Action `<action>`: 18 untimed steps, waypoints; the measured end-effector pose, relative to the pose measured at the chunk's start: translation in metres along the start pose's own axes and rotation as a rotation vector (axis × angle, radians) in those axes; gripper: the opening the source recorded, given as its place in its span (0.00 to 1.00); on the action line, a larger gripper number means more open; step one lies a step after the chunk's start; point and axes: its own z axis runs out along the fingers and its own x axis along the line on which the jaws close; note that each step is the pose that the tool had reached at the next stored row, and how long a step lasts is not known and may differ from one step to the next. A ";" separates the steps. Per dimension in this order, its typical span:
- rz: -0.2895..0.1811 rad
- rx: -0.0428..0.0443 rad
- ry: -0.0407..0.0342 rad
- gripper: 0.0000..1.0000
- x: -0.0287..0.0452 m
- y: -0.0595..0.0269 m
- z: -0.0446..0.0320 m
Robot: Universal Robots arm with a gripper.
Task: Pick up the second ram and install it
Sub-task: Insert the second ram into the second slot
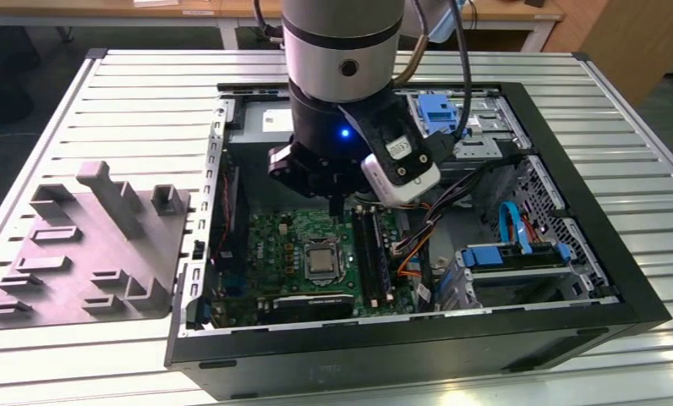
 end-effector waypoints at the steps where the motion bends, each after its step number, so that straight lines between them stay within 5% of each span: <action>1: 0.000 -0.0001 0.0000 0.11 -0.0003 0.0000 0.0002; 7: 0.000 0.0002 0.0001 0.11 -0.0010 -0.0002 0.0053; 18: 0.000 -0.0001 0.0000 0.11 -0.0138 -0.0008 0.0090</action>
